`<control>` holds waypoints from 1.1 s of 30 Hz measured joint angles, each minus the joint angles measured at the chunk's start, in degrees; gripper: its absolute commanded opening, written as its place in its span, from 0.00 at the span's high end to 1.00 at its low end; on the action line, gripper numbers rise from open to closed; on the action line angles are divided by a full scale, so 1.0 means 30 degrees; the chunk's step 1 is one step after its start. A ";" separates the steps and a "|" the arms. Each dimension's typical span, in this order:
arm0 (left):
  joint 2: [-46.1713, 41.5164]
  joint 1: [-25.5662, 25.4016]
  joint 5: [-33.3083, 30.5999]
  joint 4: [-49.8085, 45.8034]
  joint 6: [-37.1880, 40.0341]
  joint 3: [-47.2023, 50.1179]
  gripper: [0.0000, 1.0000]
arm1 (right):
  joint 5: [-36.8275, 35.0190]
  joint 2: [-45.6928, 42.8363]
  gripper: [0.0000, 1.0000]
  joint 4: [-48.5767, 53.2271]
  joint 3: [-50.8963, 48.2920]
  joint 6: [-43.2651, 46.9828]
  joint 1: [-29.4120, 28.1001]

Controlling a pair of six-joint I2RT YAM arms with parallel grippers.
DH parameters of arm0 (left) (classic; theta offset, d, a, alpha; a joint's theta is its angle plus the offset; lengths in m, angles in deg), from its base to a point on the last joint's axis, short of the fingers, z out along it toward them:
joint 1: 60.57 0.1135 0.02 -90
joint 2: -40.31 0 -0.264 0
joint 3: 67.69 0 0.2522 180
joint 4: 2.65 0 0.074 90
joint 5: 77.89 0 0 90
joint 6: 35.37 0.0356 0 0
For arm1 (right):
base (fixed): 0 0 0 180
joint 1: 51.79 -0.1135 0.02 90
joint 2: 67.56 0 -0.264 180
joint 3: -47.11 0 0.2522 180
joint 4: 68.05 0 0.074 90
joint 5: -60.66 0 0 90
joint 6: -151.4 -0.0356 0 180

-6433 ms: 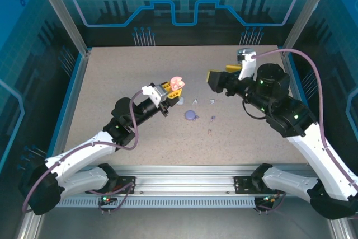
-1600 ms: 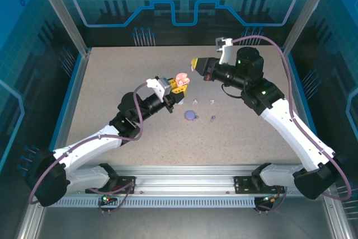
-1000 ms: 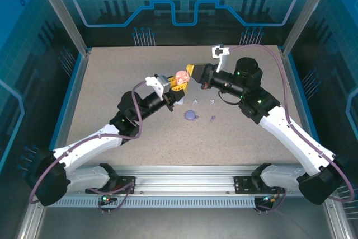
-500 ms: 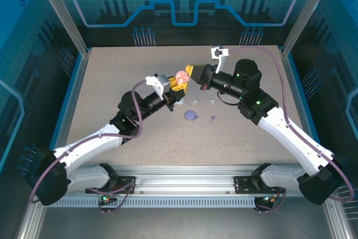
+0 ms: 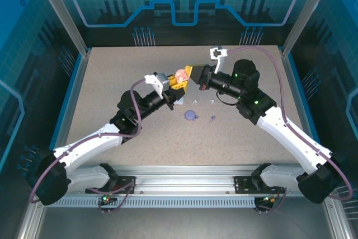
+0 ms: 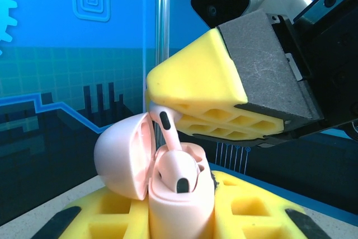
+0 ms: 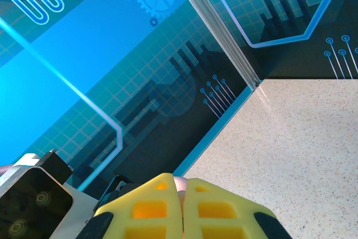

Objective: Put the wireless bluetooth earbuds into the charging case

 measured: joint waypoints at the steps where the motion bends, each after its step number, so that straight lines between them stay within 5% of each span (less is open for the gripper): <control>1: 0.0015 0.0000 -0.0015 -0.0007 -0.0007 0.0000 1.00 | 0.0000 0.0015 0.95 0.0000 0.0000 0.0000 0.0000; 33: 0.0211 -0.0095 -0.0044 -0.1086 -0.0007 -0.0036 1.00 | -0.1129 -0.0882 0.95 0.1377 -0.0743 0.2718 -0.0503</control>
